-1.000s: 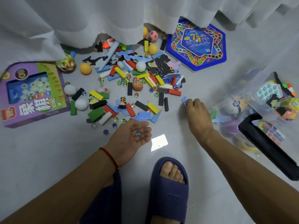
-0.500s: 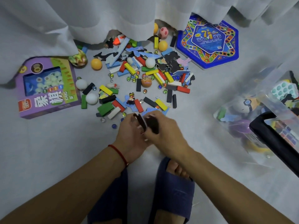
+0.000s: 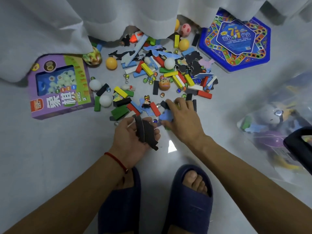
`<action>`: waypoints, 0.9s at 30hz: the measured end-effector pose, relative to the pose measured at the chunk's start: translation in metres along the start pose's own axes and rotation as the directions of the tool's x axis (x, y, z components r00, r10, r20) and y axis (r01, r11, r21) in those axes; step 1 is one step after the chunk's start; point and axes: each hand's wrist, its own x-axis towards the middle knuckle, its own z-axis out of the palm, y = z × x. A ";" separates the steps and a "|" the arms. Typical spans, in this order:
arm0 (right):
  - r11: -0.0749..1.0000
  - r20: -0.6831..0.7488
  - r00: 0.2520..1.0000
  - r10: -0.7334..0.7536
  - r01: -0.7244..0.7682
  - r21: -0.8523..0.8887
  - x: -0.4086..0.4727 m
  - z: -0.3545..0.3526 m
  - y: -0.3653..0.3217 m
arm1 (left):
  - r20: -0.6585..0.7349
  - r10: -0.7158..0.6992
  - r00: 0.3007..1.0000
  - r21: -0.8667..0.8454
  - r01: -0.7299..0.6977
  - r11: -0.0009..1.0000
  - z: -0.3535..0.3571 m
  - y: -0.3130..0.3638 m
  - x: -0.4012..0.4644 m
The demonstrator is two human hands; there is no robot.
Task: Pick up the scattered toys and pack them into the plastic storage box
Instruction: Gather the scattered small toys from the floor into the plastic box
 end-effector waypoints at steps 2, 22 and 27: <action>0.999 -0.050 0.998 -0.026 0.027 0.023 0.007 0.005 0.004 | -0.005 0.011 1.000 0.002 -0.011 1.000 0.001 0.003 0.000; 0.947 -0.005 0.983 0.182 -0.173 0.270 0.039 -0.007 -0.008 | -0.022 0.043 0.999 0.002 -0.043 0.999 0.004 0.008 -0.008; 0.855 0.032 0.970 0.240 -0.227 0.466 0.028 -0.028 0.003 | 0.032 0.046 0.998 0.001 -0.047 0.999 0.015 0.011 -0.026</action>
